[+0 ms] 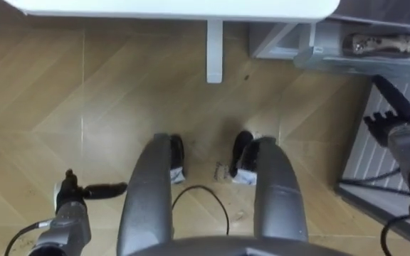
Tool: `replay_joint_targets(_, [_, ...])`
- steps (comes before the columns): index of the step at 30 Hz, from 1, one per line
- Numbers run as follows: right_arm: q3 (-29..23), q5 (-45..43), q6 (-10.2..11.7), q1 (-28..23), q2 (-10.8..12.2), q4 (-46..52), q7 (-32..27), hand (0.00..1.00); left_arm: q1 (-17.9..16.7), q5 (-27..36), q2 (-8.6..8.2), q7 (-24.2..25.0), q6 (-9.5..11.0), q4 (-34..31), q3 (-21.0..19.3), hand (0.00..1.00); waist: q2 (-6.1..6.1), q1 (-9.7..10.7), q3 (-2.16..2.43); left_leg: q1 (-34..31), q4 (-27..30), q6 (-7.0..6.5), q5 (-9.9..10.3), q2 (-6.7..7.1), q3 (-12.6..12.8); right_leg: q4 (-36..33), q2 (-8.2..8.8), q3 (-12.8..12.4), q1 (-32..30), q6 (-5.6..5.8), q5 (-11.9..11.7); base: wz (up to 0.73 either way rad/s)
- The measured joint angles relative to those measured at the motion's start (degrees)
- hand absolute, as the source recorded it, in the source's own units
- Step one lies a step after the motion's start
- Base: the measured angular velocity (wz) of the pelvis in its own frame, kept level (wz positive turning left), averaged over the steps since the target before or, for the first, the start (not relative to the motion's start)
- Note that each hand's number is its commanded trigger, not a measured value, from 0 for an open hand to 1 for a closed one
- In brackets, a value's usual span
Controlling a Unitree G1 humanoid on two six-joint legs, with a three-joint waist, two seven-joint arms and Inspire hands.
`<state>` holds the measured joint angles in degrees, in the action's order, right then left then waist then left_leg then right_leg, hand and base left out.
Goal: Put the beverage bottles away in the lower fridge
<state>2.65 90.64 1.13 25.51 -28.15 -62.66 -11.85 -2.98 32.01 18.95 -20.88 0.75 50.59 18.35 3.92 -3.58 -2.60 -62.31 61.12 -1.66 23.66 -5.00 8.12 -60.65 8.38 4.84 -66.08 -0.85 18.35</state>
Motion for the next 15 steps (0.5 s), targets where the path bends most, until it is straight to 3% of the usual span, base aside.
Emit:
replay_joint_targets(4, [0.0,1.4,0.9,4.8,-1.1,0.6,0.4,0.0,1.6,0.0,0.35,0.0,0.5,0.1,0.0,0.0,-0.52,0.3,0.06,-5.3,6.4,0.33,2.0,0.61,-0.3,-7.8,1.33,-0.7,-6.0,-0.69,2.9,0.13])
replay_joint_targets(9, [0.0,3.6,1.3,6.5,-1.7,0.6,2.5,0.0,1.6,-0.2,0.61,0.1,-0.1,0.1,0.1,0.0,-0.49,0.9,0.05,-9.2,13.2,0.61,4.5,0.68,-0.6,-15.3,2.58,-1.3,-10.3,-1.39,6.1,0.12])
replay_joint_targets(15, [0.2,3.8,1.3,6.5,-1.7,1.9,6.0,0.0,1.9,-0.1,0.65,1.3,-0.1,0.0,0.4,0.0,-0.38,2.9,-0.09,-12.5,19.6,0.11,6.9,0.59,0.0,-21.8,3.55,-2.9,-14.3,-0.87,8.1,0.01])
